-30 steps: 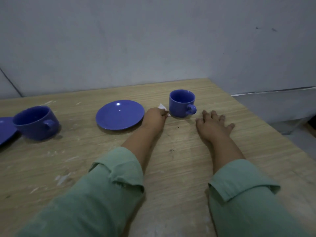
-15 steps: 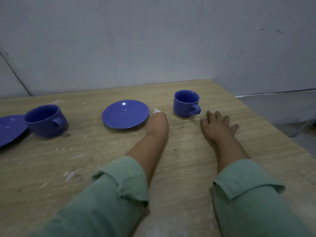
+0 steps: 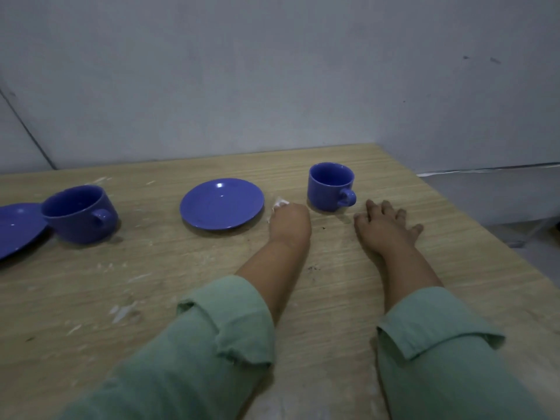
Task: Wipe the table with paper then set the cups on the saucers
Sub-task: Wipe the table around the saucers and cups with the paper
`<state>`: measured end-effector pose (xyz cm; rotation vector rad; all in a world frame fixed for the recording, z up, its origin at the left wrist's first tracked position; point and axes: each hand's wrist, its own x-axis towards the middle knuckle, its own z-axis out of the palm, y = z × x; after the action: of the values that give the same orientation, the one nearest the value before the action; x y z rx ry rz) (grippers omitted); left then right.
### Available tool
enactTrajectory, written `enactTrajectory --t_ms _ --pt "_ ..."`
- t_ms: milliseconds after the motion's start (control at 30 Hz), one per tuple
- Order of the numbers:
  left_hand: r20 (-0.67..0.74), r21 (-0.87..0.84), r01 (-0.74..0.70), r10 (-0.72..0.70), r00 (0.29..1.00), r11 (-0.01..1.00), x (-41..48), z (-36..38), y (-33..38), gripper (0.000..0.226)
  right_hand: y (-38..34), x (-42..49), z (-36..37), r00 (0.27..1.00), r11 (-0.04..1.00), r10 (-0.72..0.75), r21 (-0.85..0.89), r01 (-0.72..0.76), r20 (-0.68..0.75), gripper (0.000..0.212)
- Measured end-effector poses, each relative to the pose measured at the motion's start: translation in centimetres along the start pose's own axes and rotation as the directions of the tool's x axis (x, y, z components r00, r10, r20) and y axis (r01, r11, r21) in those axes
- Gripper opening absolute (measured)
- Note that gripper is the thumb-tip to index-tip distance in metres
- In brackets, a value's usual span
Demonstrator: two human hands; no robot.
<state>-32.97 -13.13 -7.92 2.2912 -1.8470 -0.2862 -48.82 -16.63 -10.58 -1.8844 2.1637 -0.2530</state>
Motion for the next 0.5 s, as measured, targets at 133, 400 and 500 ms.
enactTrajectory --t_ms 133,400,500 --pt "-0.013 -0.043 -0.128 0.128 0.992 0.991 -1.8 0.5 -2.1 0.041 -0.1 0.0 0.0 1.000 1.000 0.008 0.001 -0.008 0.001 0.059" --pt "0.070 0.058 -0.218 0.214 0.974 0.974 -3.8 0.4 -2.4 0.053 -0.1 -0.2 -0.2 1.000 1.000 0.006 0.009 -0.006 0.001 0.058" --pt "0.111 0.051 -0.139 0.133 0.985 0.989 -3.1 0.8 -1.6 0.062 0.0 -0.3 -0.2 1.000 1.000 0.003 0.008 -0.003 -0.003 0.058"
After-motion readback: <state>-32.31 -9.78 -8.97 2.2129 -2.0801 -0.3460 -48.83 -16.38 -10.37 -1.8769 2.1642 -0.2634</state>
